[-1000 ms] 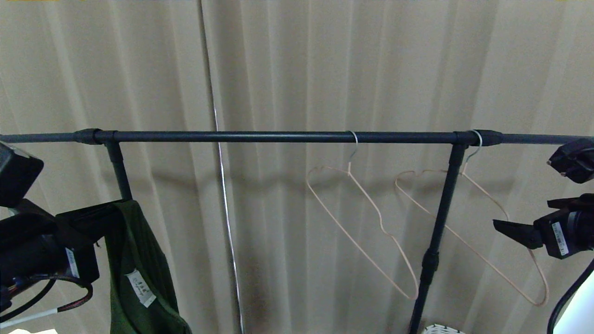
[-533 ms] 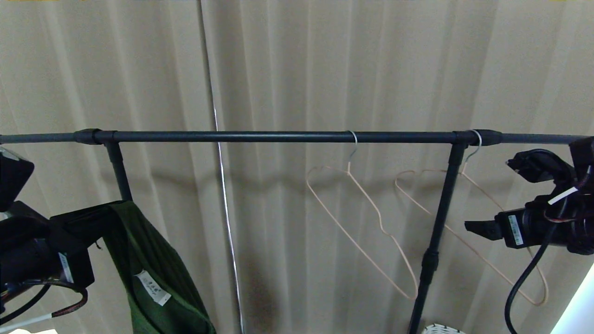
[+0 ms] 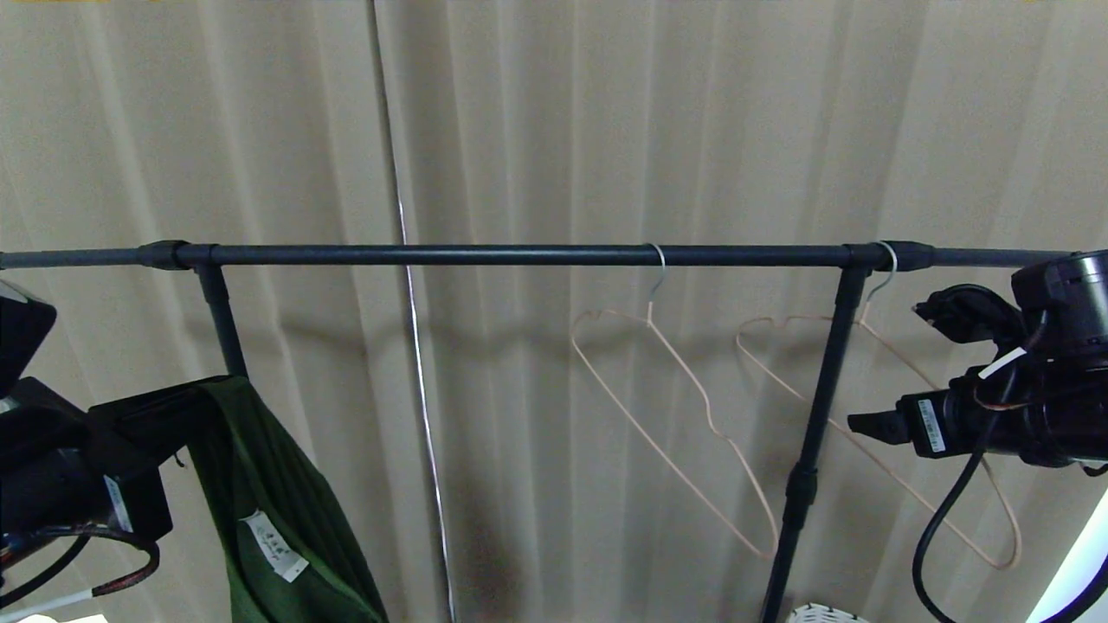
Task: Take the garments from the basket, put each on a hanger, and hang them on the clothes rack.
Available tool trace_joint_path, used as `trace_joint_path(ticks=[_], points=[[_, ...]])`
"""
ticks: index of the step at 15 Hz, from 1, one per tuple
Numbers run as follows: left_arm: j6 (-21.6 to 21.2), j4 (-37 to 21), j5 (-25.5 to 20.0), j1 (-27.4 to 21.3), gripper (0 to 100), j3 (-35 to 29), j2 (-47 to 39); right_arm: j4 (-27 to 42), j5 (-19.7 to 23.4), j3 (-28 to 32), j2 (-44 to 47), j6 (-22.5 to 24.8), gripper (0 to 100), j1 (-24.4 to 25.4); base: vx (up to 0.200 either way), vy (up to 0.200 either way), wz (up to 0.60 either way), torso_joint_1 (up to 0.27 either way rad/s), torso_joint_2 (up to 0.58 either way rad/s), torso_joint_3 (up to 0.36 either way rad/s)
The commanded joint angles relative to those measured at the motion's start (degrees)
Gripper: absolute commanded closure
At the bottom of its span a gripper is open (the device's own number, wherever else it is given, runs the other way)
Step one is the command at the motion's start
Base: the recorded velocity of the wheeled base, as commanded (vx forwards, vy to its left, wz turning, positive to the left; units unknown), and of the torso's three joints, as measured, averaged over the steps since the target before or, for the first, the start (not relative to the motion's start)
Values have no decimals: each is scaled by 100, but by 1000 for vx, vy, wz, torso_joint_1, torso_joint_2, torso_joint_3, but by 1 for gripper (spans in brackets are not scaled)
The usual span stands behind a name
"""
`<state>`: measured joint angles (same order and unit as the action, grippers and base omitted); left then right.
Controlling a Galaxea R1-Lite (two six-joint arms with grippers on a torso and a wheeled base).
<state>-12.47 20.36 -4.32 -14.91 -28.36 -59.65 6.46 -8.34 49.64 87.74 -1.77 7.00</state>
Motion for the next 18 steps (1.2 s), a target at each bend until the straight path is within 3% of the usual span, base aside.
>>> trace_joint_path(ticks=[1, 5, 6, 18], points=[[-1, 3, 1, 6, 100, -3, 6, 4, -1, 19, 24, 1, 0, 3, 0, 0, 0, 0, 0, 0], [-1, 3, 1, 6, 100, 5, 6, 22, -1, -16, -2, 1, 0, -5, 0, 0, 0, 0, 0, 0], [-1, 3, 1, 6, 100, 5, 15, 22, -1, -25, -11, 1, 100, -5, 0, 0, 0, 0, 0, 0], [-10, 3, 10, 14, 100, 5, 59, 4, -168, -33, -538, -17, 100, -14, 0, 0, 0, 0, 0, 0]])
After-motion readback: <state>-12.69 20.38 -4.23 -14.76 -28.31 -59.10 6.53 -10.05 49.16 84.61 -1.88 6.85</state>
